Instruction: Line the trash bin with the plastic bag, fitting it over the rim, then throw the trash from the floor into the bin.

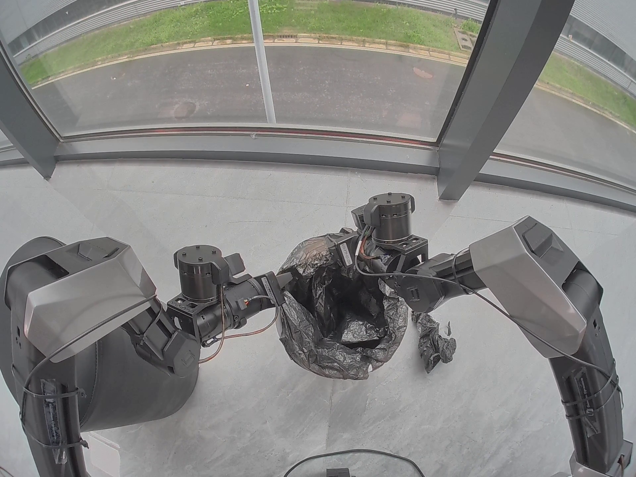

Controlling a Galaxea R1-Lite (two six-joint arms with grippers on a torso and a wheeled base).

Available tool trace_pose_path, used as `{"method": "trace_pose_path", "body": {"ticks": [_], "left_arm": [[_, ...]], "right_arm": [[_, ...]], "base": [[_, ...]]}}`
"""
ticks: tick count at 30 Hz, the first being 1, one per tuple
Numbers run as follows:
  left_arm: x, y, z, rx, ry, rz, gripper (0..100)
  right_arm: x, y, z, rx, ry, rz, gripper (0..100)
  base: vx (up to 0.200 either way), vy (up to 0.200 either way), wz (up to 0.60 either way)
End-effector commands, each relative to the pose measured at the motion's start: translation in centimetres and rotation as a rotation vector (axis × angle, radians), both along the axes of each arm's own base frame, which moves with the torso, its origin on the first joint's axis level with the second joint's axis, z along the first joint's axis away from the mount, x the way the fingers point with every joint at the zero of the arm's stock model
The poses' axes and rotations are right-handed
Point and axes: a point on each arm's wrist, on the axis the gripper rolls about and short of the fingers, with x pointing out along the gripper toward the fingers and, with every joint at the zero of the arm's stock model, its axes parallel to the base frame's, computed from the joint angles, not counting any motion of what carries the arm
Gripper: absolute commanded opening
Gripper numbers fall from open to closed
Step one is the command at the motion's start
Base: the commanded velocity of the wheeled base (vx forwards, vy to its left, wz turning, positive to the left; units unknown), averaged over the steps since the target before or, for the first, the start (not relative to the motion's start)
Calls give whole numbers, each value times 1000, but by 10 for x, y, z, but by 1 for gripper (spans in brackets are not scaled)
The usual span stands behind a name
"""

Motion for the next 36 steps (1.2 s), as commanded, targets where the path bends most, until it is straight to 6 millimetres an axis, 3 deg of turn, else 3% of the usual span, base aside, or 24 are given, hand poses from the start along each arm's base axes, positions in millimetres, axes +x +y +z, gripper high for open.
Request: {"method": "trace_pose_path", "body": {"ticks": [1, 8, 16, 19, 20, 24, 32, 36], "left_arm": [[-5, 0, 1, -9, -15, -4, 0], [-16, 0, 6, -22, -32, -15, 0], [-28, 5, 26, -45, -53, -15, 0], [-28, 5, 26, -45, -53, -15, 0], [-46, 9, 43, -64, -63, -22, 0], [-69, 19, 51, -88, -74, -21, 0], [-103, 32, 30, -72, -41, -33, 0], [-116, 17, -6, 93, 4, -111, 0]], "right_arm": [[8, -4, -21, 6, 35, -24, 100], [10, -3, -18, 36, 29, -33, 100], [10, -15, 22, 75, -34, -54, 100], [10, -15, 22, 75, -34, -54, 100], [2, -30, 41, 78, -29, -87, 100], [-9, -48, 40, 82, 5, -123, 100], [-27, -70, 26, 123, 15, -162, 100], [-35, -82, 17, 181, 8, -185, 100]], "base": [[0, 0, 0], [0, 0, 0], [0, 0, 0], [0, 0, 0], [0, 0, 0], [0, 0, 0], [0, 0, 0], [0, 0, 0]]}}
